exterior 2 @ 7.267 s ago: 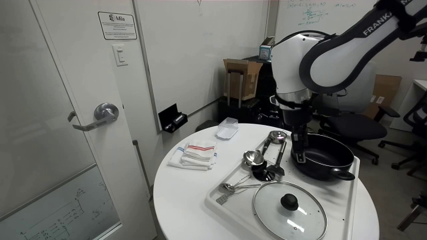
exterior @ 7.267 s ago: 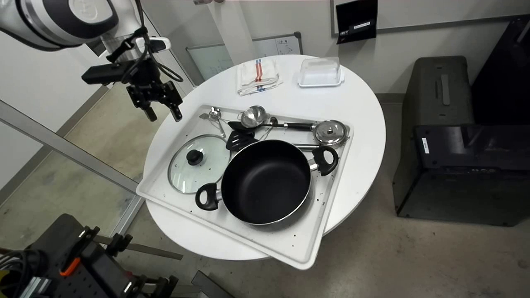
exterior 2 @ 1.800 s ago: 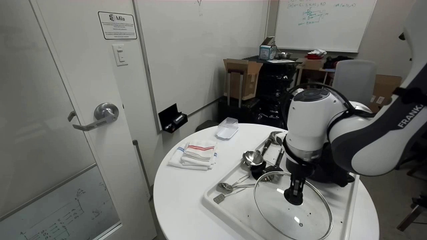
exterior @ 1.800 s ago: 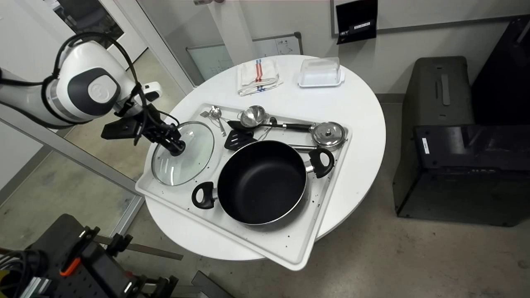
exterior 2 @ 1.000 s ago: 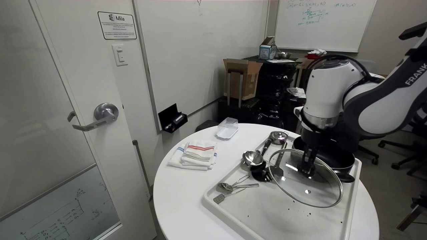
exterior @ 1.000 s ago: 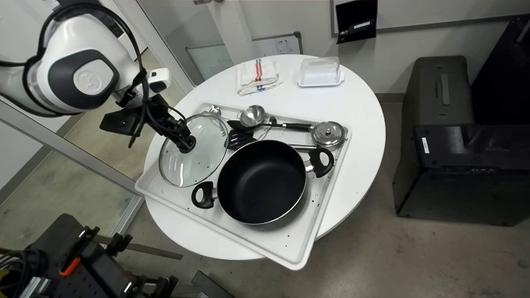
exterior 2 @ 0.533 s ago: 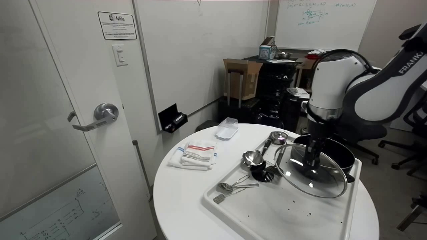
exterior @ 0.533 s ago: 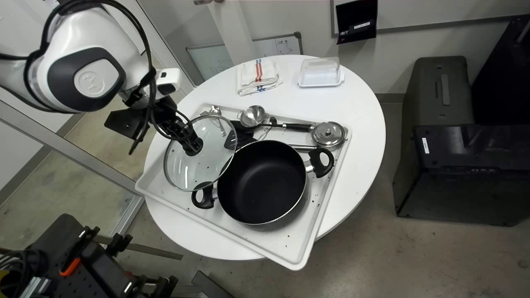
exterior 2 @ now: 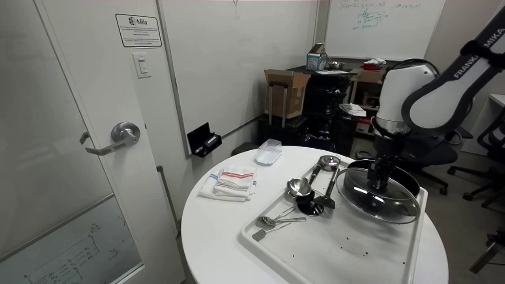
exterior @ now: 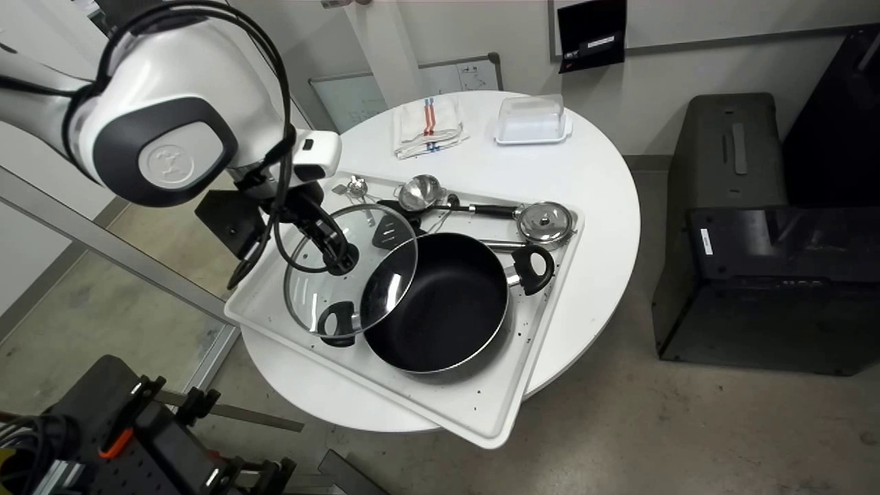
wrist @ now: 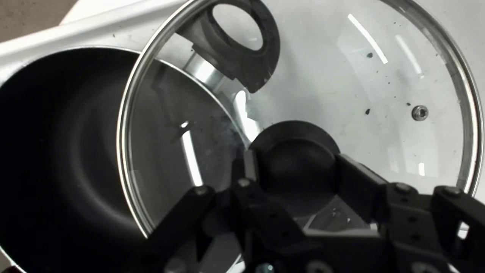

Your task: Pick up the lid from the table and put it on the pot

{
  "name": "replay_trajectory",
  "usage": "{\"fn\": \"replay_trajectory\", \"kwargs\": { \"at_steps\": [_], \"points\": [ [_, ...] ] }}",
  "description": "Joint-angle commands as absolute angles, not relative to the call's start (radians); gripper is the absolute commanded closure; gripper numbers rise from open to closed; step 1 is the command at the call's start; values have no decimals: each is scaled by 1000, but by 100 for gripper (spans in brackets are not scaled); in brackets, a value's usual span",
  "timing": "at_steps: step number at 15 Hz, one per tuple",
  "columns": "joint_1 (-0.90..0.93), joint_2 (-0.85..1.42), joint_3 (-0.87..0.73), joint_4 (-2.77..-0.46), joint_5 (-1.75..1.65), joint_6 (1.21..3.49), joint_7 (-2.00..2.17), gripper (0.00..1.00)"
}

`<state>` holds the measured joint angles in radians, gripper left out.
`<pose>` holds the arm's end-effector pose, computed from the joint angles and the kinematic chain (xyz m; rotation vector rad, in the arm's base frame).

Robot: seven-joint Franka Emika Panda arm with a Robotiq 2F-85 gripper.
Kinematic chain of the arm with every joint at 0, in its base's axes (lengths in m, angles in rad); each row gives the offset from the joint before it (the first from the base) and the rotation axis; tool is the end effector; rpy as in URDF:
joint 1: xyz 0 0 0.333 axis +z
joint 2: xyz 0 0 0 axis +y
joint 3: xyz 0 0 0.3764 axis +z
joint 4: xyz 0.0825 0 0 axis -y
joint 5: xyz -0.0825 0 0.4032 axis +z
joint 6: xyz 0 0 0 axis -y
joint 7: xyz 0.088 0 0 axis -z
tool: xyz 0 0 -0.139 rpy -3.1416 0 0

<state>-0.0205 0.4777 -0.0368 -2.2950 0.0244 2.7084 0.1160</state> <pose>0.5466 -0.0329 0.1388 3.1162 -0.3004 -0.0995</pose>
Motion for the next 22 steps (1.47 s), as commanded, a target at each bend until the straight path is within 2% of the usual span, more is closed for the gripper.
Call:
{"fn": "replay_trajectory", "kwargs": {
  "at_steps": [1, 11, 22],
  "points": [
    [-94, 445, -10, -2304, 98, 2679, 54, 74],
    [-235, 478, -7, -2220, 211, 2508, -63, 74],
    [-230, 577, -64, -2010, 177, 2304, -11, 74]
  ]
}}
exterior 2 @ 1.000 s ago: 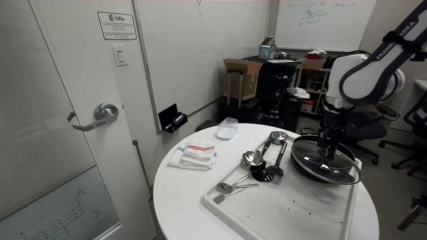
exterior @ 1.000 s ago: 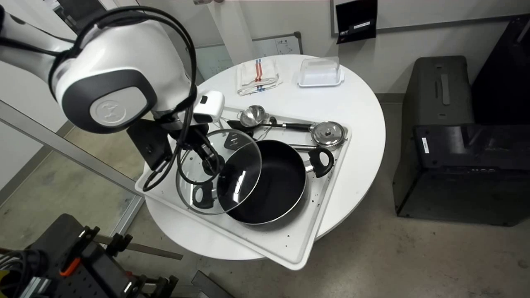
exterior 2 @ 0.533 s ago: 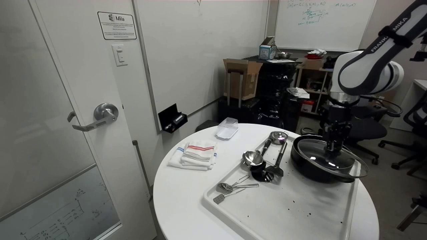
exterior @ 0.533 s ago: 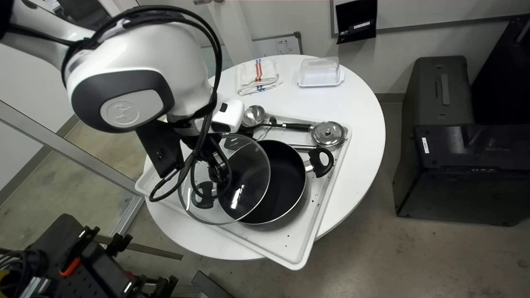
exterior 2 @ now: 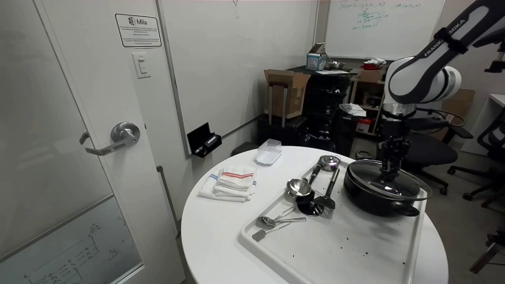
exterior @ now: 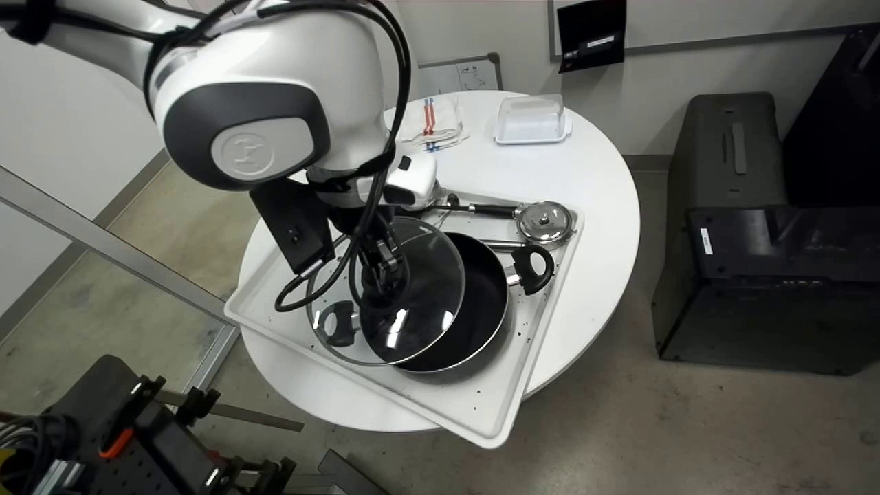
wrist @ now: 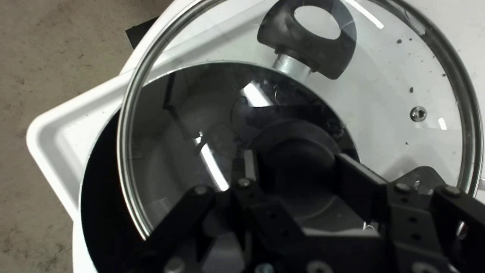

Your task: Pick up the lid from the table and put it on the pot

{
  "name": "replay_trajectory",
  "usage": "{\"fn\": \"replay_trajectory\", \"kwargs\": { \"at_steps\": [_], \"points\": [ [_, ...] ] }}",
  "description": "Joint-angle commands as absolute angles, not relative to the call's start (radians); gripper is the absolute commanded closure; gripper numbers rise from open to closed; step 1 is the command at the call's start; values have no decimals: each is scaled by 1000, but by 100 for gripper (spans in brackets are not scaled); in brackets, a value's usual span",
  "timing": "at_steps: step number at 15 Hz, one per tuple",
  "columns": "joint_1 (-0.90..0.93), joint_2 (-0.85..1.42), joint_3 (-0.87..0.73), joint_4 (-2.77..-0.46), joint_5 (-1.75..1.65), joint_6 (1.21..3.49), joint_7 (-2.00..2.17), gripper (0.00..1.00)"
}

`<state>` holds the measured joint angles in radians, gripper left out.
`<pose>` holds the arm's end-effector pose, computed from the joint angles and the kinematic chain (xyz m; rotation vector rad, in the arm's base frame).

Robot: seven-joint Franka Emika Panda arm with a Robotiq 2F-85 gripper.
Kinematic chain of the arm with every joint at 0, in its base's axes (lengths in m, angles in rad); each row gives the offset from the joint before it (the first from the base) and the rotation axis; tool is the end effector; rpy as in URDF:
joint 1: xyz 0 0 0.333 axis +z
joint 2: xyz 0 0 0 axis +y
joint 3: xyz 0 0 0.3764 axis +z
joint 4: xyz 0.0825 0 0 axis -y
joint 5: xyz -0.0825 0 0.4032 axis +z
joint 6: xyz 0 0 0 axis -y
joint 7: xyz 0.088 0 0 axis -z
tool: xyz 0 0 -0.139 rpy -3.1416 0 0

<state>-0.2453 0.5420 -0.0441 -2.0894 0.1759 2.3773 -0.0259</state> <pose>0.5616 -0.1619 0.1451 -2.9403 0.6000 0.3554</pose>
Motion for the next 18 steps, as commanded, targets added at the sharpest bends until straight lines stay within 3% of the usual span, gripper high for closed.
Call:
{"fn": "replay_trajectory", "kwargs": {
  "at_steps": [1, 18],
  "points": [
    [-228, 590, -70, -1993, 173, 2294, -3, 74],
    [-105, 640, -202, -1957, 49, 2317, 287, 74]
  ]
}}
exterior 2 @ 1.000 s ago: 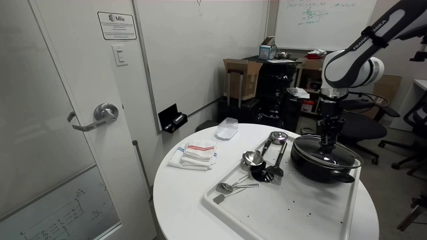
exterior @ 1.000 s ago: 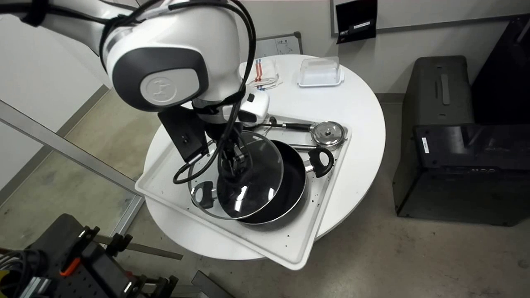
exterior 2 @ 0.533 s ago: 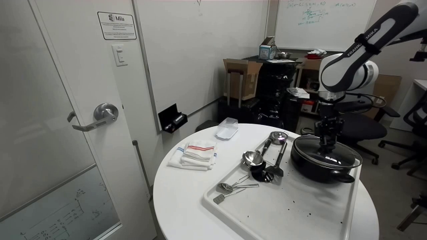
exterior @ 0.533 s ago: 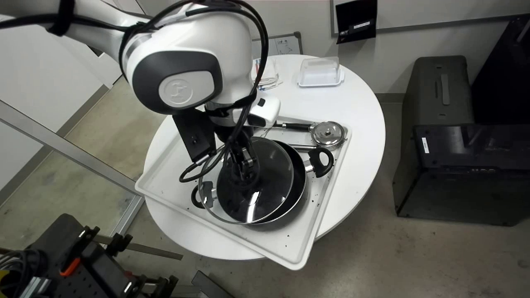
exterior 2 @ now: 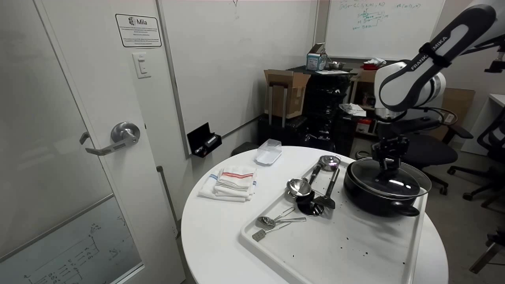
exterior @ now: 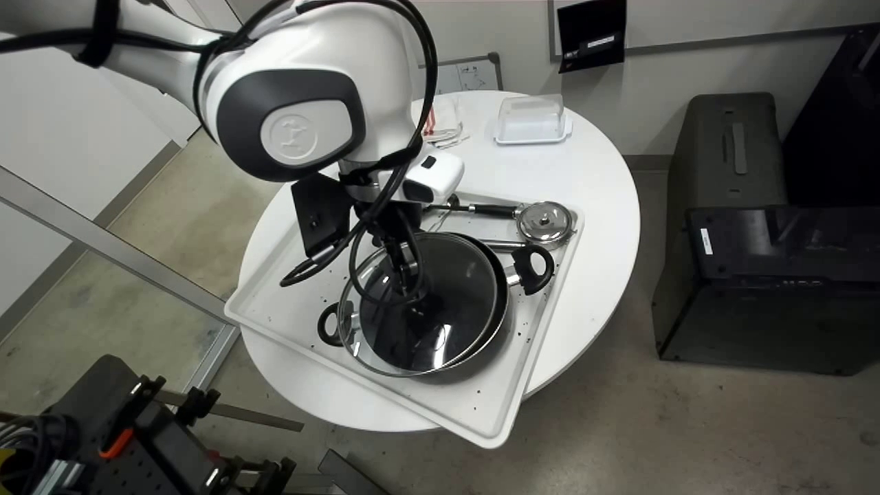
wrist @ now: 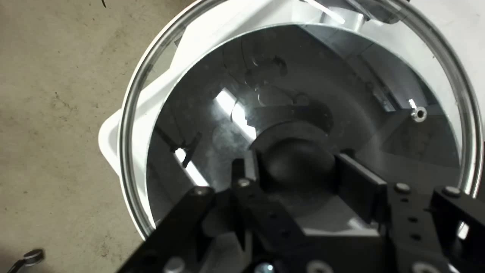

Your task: Pick up the lid from the table and put it on the pot

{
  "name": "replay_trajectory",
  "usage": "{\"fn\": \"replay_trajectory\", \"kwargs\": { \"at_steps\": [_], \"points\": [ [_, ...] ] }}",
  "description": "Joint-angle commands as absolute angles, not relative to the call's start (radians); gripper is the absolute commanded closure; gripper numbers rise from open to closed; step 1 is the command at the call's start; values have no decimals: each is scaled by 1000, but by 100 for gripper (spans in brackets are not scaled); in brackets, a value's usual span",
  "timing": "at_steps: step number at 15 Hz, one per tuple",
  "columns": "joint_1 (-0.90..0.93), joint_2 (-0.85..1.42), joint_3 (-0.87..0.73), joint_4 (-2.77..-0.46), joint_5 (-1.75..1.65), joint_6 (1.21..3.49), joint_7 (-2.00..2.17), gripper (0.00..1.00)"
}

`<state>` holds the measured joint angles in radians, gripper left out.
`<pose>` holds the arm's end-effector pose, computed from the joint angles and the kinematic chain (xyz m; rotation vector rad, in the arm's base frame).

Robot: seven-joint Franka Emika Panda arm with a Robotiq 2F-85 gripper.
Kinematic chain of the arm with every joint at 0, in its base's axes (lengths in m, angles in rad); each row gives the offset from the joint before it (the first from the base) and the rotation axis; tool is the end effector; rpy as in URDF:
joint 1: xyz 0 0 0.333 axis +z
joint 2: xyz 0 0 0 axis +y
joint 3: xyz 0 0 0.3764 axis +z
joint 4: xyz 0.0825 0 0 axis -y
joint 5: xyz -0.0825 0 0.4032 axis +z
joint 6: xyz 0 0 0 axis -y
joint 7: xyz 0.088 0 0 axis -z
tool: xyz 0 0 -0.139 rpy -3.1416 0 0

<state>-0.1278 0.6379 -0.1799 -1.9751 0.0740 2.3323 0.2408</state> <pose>0.5850 -0.1835 0.1274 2.9275 -0.8842 -0.4158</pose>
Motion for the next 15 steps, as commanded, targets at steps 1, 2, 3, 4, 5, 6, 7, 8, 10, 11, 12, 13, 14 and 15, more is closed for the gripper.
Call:
{"fn": "replay_trajectory", "kwargs": {
  "at_steps": [1, 2, 3, 4, 5, 6, 7, 8, 10, 11, 12, 13, 14, 15],
  "points": [
    [-103, 641, -205, -1959, 46, 2322, 297, 74],
    [-102, 643, -207, -1959, 45, 2324, 303, 74],
    [-101, 646, -209, -1960, 44, 2330, 308, 74],
    [-99, 649, -211, -1959, 43, 2335, 315, 74],
    [-96, 653, -213, -1959, 41, 2343, 320, 74],
    [-95, 659, -214, -1956, 42, 2351, 327, 74],
    [-94, 663, -215, -1955, 42, 2359, 330, 74],
    [-92, 668, -216, -1953, 42, 2368, 334, 74],
    [-89, 675, -219, -1949, 42, 2383, 338, 74],
    [-87, 677, -220, -1947, 42, 2387, 341, 74],
    [-87, 680, -221, -1944, 42, 2391, 341, 74],
    [-87, 684, -221, -1939, 42, 2392, 342, 74],
    [-87, 688, -221, -1934, 43, 2392, 342, 74],
    [-87, 691, -222, -1930, 43, 2393, 342, 74]
  ]
}}
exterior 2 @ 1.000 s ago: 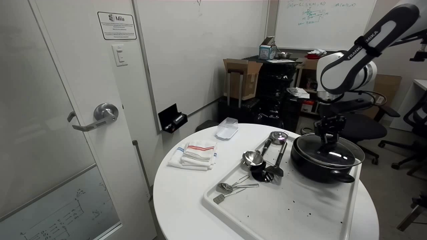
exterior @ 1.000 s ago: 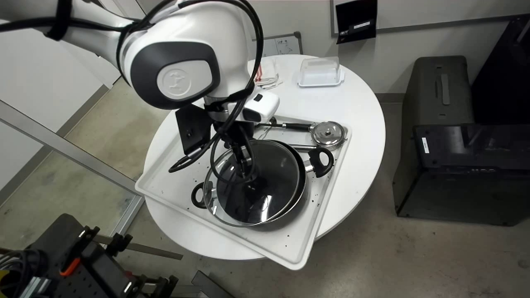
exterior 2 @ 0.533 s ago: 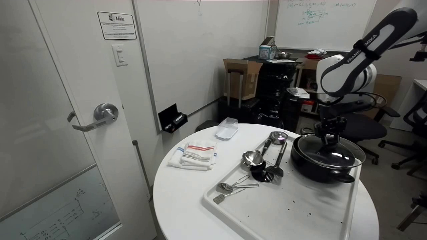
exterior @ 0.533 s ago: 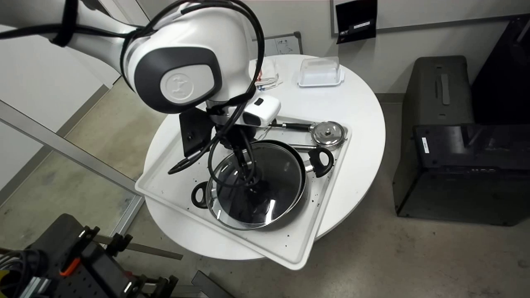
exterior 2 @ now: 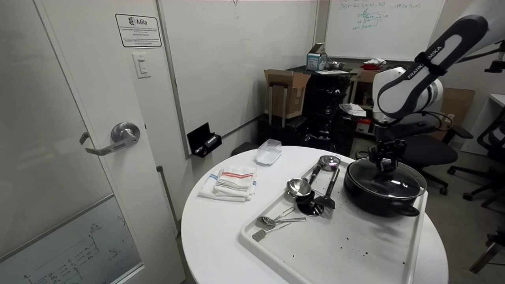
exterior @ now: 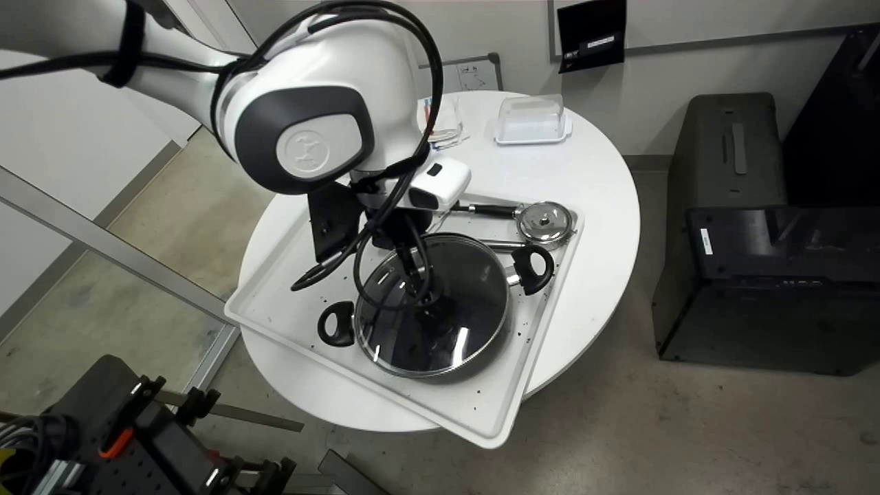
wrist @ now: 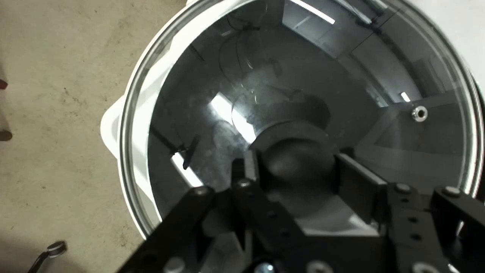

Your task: Pick up the lid from the table and put it on the pot

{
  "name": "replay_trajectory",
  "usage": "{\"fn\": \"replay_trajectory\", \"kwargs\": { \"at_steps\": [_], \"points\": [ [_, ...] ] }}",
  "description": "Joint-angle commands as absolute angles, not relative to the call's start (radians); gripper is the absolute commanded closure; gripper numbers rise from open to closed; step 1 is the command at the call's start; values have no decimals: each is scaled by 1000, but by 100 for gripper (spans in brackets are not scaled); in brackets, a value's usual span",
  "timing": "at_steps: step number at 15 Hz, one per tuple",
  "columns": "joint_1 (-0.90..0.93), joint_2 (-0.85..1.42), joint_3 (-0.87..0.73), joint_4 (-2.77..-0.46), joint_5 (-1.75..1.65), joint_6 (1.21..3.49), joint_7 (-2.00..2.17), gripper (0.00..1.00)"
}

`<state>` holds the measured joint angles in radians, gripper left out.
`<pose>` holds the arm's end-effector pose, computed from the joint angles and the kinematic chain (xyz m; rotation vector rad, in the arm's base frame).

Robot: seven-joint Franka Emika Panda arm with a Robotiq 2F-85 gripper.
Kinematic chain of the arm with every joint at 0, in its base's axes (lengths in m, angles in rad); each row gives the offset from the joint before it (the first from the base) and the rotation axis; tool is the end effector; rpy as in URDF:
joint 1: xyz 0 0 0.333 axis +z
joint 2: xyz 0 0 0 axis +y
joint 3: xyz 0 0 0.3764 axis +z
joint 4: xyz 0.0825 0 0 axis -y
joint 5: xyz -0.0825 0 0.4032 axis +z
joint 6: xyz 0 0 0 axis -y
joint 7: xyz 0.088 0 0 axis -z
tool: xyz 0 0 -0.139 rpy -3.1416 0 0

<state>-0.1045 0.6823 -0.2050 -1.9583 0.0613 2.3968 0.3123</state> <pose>0.5930 -0.1885 0.1110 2.8703 -0.9540 -0.3458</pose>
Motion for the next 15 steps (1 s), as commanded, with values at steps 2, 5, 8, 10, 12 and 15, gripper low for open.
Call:
{"fn": "replay_trajectory", "kwargs": {
  "at_steps": [2, 5, 8, 10, 12, 15],
  "points": [
    [-87, 697, -221, -1923, 45, 2394, 340, 74],
    [-88, 702, -216, -1915, 48, 2396, 335, 74],
    [-89, 706, -212, -1911, 52, 2400, 331, 74],
    [-91, 707, -208, -1914, 56, 2406, 327, 74],
    [-95, 706, -200, -1922, 64, 2420, 321, 74],
    [-98, 702, -192, -1936, 73, 2447, 316, 74]
  ]
}}
